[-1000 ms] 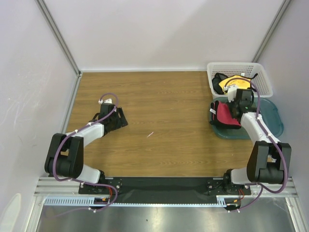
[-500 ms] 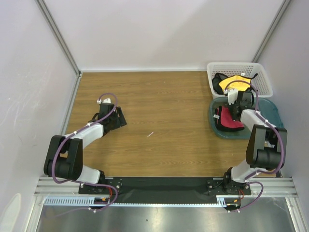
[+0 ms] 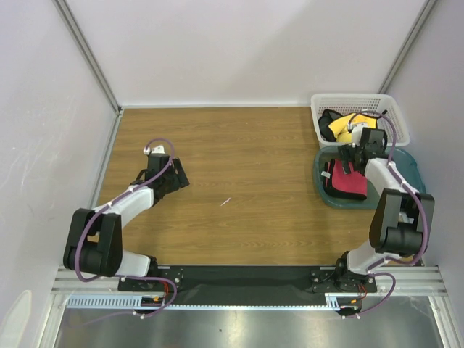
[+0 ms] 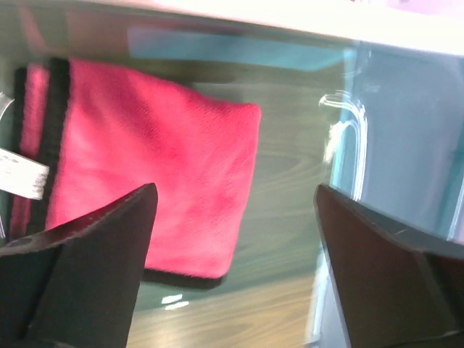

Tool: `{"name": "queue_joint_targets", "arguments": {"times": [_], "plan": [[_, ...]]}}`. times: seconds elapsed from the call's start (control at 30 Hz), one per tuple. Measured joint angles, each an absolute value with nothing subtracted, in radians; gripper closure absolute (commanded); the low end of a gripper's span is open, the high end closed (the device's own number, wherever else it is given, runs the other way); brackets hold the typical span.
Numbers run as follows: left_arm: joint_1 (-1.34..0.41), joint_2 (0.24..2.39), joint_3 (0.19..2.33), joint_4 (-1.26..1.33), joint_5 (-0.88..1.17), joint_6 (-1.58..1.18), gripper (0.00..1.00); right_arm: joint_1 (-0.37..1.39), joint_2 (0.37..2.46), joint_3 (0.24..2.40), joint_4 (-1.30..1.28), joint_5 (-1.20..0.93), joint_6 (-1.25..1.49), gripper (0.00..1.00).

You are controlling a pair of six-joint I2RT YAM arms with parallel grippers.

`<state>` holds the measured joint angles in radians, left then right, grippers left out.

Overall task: Fold and stack the towels
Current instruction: Neatly place the folded towel into the bin

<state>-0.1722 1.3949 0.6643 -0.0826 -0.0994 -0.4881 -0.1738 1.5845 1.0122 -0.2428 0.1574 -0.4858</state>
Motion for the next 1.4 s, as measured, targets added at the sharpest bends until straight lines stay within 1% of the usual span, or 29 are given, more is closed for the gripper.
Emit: {"name": "queue_joint_targets", "arguments": {"times": [0.17,0.2,0.23,0.27,0.3,0.33,0.37,0.43,0.5,0.63,0.67,0.93,1.07,1.23,1.4], "plan": [[-0.172,1.370,0.664,-0.084,-0.099,-0.488,0.23,-0.174,1.473,1.012,-0.241,0.104,-0.364,0.00],[-0.172,1.369,0.664,-0.085,-0.099,-0.488,0.23,-0.174,1.460,1.012,-0.235,0.091,-0.337,0.02],[-0.172,1.367,0.664,-0.085,-0.098,-0.488,0.23,-0.174,1.449,1.012,-0.228,0.078,-0.302,0.08],[-0.172,1.367,0.664,-0.085,-0.098,-0.488,0.22,-0.174,1.444,1.012,-0.221,0.068,-0.274,0.09],[-0.172,1.367,0.664,-0.085,-0.098,-0.488,0.23,-0.174,1.446,1.012,-0.213,0.057,-0.230,0.16],[-0.172,1.367,0.664,-0.086,-0.098,-0.488,0.23,-0.174,1.452,1.012,-0.210,0.047,-0.203,0.21],[-0.172,1.367,0.664,-0.086,-0.098,-0.488,0.23,-0.174,1.462,1.012,-0.211,0.041,-0.173,0.35],[-0.172,1.367,0.664,-0.086,-0.098,-0.488,0.23,-0.174,1.490,1.012,-0.211,0.034,-0.125,0.52],[-0.172,1.367,0.664,-0.086,-0.097,-0.488,0.23,-0.174,1.530,1.011,-0.213,0.020,-0.075,0.62],[-0.172,1.367,0.664,-0.086,-0.094,-0.488,0.23,-0.174,1.599,1.010,-0.214,-0.017,0.005,0.75],[-0.172,1.366,0.664,-0.086,-0.094,-0.488,0.23,-0.174,1.616,1.010,-0.213,-0.026,0.018,0.81],[-0.172,1.357,0.663,-0.087,-0.094,-0.489,0.23,-0.168,1.756,1.024,-0.245,-0.073,0.047,0.89],[-0.172,1.355,0.662,-0.092,-0.094,-0.490,0.23,-0.148,1.771,1.065,-0.276,-0.082,0.020,0.94],[-0.172,1.352,0.662,-0.092,-0.093,-0.496,0.23,-0.102,1.773,1.066,-0.299,-0.107,-0.034,0.95],[-0.172,1.352,0.662,-0.093,-0.092,-0.496,0.23,-0.058,1.773,1.074,-0.339,-0.125,-0.086,0.98]]}}
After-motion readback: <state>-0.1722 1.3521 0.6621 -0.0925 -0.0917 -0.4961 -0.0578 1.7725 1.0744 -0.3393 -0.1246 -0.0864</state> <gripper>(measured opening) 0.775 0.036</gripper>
